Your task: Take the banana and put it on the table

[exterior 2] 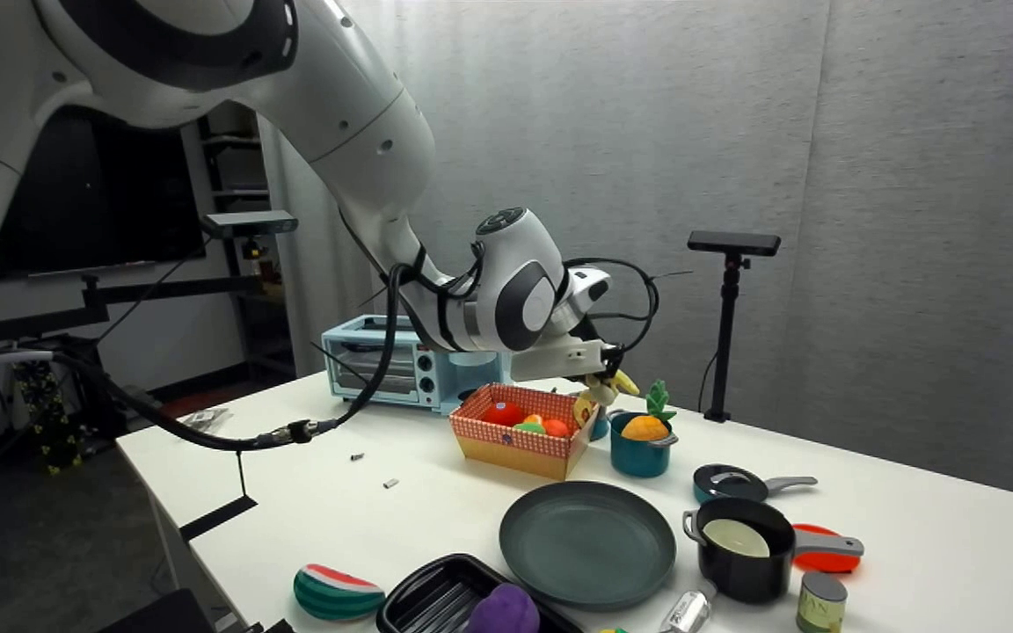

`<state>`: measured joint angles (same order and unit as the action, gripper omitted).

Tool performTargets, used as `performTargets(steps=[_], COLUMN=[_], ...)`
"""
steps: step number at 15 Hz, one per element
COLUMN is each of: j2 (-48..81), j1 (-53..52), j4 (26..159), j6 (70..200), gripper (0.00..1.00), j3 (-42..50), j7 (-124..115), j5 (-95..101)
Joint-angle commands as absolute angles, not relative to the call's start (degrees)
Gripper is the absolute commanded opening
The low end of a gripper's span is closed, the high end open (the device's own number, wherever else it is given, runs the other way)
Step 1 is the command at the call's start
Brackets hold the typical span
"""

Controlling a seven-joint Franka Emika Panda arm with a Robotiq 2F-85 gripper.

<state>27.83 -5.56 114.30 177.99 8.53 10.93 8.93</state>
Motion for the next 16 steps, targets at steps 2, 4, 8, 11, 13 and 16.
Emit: performTargets(steps=[2, 4, 8, 11, 13, 16], j2=[25.35, 24.46, 20.14, 15.39, 12.6, 9.42], j1=[-11.74, -12.46, -12.37, -11.99, -12.23, -13.37], j4=[116.31, 116.93, 121.05, 125.45, 127.8, 130.3], j6=[175.9, 174.97, 173.92, 172.42, 171.37, 170.0], gripper=[0.03, 0.03, 0.03, 0.03, 0.03, 0.03], j3=[16.04, 16.82, 17.18, 17.92, 19.38, 23.45], j7=[6.41, 5.94, 6.73, 7.52, 7.22, 5.22], j5=[9.35, 8.88, 9.19, 9.88, 10.46, 12.82])
